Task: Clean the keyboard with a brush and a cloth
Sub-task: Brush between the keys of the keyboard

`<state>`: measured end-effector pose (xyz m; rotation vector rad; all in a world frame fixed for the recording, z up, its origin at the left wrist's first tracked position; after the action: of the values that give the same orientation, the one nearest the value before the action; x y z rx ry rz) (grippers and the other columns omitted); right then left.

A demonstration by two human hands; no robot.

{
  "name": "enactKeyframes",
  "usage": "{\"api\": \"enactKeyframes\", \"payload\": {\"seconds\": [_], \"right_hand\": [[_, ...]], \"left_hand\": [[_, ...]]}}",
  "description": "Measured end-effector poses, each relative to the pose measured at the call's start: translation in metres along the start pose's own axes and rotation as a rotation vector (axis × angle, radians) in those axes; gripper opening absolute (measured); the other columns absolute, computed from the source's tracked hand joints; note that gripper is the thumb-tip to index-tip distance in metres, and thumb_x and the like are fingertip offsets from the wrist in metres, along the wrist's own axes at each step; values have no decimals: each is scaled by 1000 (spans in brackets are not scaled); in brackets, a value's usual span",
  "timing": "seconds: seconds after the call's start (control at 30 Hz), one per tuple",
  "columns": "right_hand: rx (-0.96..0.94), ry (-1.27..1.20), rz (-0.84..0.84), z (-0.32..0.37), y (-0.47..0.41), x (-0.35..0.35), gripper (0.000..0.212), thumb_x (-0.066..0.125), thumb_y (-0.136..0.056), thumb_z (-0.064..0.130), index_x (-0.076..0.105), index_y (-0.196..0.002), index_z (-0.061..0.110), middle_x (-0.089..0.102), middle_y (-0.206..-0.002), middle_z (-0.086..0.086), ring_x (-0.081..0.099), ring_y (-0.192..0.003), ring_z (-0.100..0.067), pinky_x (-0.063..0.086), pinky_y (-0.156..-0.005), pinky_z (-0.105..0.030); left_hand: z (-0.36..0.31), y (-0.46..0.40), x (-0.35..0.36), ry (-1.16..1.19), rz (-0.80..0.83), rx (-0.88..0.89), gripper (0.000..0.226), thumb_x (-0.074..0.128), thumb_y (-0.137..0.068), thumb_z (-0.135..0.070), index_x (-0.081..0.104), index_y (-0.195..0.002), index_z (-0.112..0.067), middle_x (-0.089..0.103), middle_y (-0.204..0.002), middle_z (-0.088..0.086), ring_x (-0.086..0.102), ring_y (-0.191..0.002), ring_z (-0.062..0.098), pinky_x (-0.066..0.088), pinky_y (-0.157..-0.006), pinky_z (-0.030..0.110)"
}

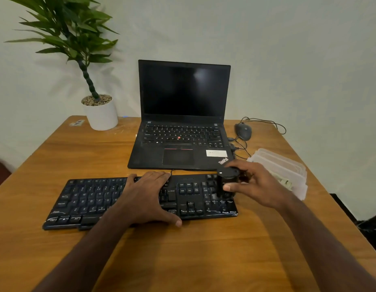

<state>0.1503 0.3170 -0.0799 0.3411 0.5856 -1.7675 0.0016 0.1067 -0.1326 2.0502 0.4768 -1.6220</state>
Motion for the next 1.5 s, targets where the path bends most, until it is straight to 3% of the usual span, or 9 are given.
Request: {"api": "enactKeyframes", "payload": {"seconds": [0.27, 0.33, 0.47, 0.77, 0.9, 1.03, 1.17, 1.33, 1.5], "right_hand": [[-32, -52, -92, 17, -4, -5, 33, 82, -81, 15, 69, -112, 17, 72, -100, 8, 66, -91, -9, 48, -75, -13], [-31, -116, -82, 22, -9, 18, 33, 80, -81, 9, 68, -112, 15, 71, -99, 9, 67, -93, -7, 50, -76, -15], [-61, -44, -15, 22, -11, 43, 32, 80, -84, 18, 67, -114, 18, 70, -101, 8, 67, -95, -14, 52, -77, -20], [7, 28, -120, -3, 22, -26, 35, 78, -79, 23, 68, -113, 20, 71, -102, 9, 67, -98, -12, 51, -79, -18], [-14, -112, -186, 8, 15, 2, 37, 79, -79, 23, 69, -114, 15, 71, -102, 3, 67, -97, -12, 52, -79, -19], [4, -149, -120, 13, 1, 38, 35, 80, -83, 18, 68, -115, 18, 71, -103, 3, 69, -99, -15, 57, -82, -26], [8, -10, -95, 11, -1, 20, 34, 80, -83, 17, 67, -112, 27, 71, -101, 13, 67, -97, -6, 50, -80, -15], [-33, -84, -220, 19, 1, 11, 34, 81, -82, 13, 69, -114, 14, 72, -100, 2, 69, -97, -17, 57, -83, -28], [61, -44, -290, 2, 10, 25, 38, 83, -82, 23, 67, -116, 22, 72, -101, 4, 69, -96, -10, 58, -80, -26]], "left_hand": [[-1, -2, 0, 11, -9, -4, 147, 48, -37, -105, 13, -158, -30, 18, -164, -11, 16, -149, 9, 7, -121, 56], [-1, 0, 0, 2, -21, -2, 145, 47, -39, -105, 12, -158, -30, 16, -164, -11, 15, -149, 9, 7, -121, 56], [0, 5, 5, -11, -26, -5, 142, 42, -44, -106, 5, -158, -31, 9, -166, -11, 8, -151, 8, 0, -122, 55], [3, 8, 5, -4, -58, -15, 142, 41, -44, -106, 7, -158, -30, 12, -166, -10, 10, -151, 9, 0, -122, 55], [1, 8, 5, -18, -65, -21, 142, 40, -44, -106, 8, -158, -29, 13, -166, -10, 11, -151, 9, 1, -122, 55], [-1, 9, 4, -23, -45, -31, 140, 42, -45, -104, 7, -158, -30, 12, -166, -10, 10, -151, 8, 0, -123, 53], [0, 9, 4, -2, -60, -23, 141, 42, -44, -105, 8, -158, -30, 13, -166, -11, 11, -151, 8, 0, -123, 53], [-1, 8, 4, -6, -62, -27, 142, 41, -43, -106, 8, -158, -30, 14, -165, -10, 11, -151, 8, -1, -123, 53], [-2, 11, 3, -7, -64, -33, 140, 44, -45, -104, 8, -158, -29, 13, -166, -10, 10, -151, 9, -1, -123, 54]]}}
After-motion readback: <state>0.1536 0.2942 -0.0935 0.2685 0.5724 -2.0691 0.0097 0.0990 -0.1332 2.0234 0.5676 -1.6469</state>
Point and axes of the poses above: each hand's wrist, its own y-axis away from the middle knuckle, its own x-axis out of the palm, z = x × y, the point moved 8 cm from there along -y, towards the middle knuckle
